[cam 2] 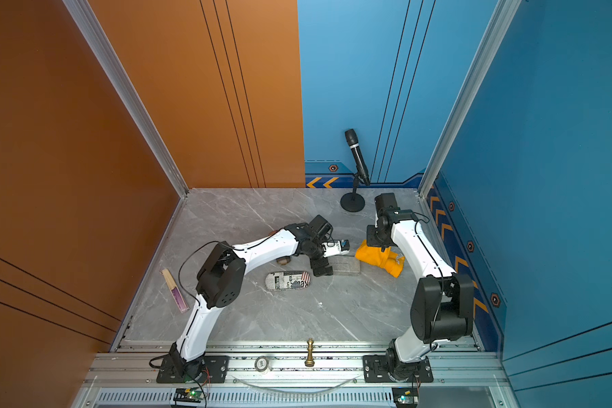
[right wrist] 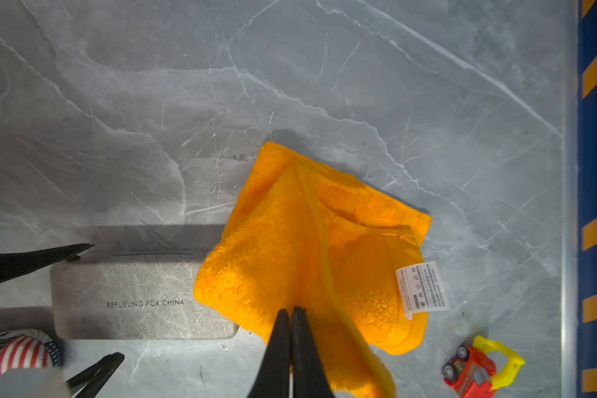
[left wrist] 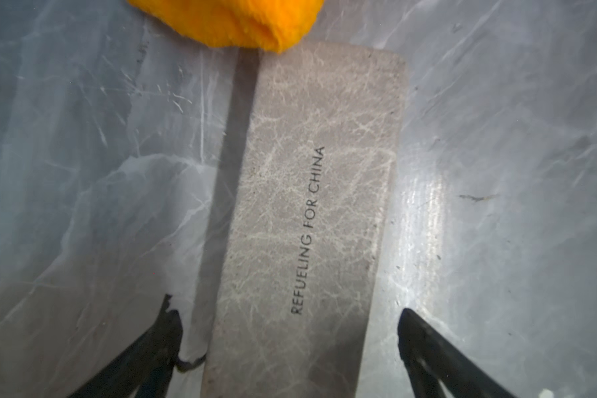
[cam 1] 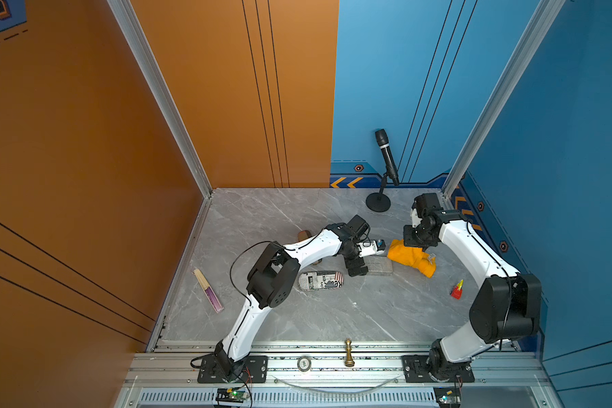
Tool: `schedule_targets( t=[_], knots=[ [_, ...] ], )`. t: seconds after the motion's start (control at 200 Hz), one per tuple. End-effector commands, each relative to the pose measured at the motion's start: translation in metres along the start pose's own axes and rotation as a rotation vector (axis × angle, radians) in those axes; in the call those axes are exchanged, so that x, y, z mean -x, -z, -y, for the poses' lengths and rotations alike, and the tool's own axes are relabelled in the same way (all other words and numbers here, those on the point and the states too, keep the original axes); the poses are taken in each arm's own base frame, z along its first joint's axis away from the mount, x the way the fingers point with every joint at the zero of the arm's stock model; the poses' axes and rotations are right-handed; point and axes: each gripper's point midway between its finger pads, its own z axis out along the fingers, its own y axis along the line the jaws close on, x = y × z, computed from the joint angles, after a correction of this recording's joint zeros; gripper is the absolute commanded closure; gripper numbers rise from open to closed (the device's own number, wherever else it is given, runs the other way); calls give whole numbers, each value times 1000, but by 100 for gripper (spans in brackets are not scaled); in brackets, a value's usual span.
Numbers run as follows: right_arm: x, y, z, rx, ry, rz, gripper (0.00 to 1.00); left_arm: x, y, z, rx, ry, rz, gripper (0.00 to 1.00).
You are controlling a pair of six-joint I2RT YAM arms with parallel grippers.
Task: Wipe the eyeglass case
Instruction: Place the cleaning item at the center of the board.
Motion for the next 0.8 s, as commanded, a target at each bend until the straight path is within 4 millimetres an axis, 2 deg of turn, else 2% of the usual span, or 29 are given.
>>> schedule_targets(
  t=[0.0,0.11,0.225,0.305,0.35,0.425,0.486,0.571,0.661,0.706,0.796],
  knots=[
    [-12,-27,-33,149,-47,-29,95,20,18,-3,-14,19,128,2],
    [-27,-40,-60,194,-18,-55,93,17,21,-5,-23,45,132,2],
    [-38,-52,-65,195,-18,-79,93,16,30,-12,-22,90,166,2],
    [-41,-59,-57,178,-34,-91,93,25,37,-15,-19,120,219,2],
    [-43,-63,-50,171,-56,-96,93,37,40,-15,-32,153,261,2],
    [-42,-69,-29,150,-113,-87,93,56,40,-14,-69,225,323,2],
    [-39,-76,-9,136,-178,-73,93,64,36,-23,-50,286,357,2],
    [-37,-85,8,157,-262,-68,94,76,38,-39,-10,371,416,2],
    [-34,-91,25,159,-332,-47,95,88,38,-41,1,431,442,2],
    [-30,-91,28,183,-366,-35,95,95,37,-38,-15,461,439,2],
    [-24,-90,20,267,-410,-26,94,102,32,-36,-33,562,404,2]
  ],
)
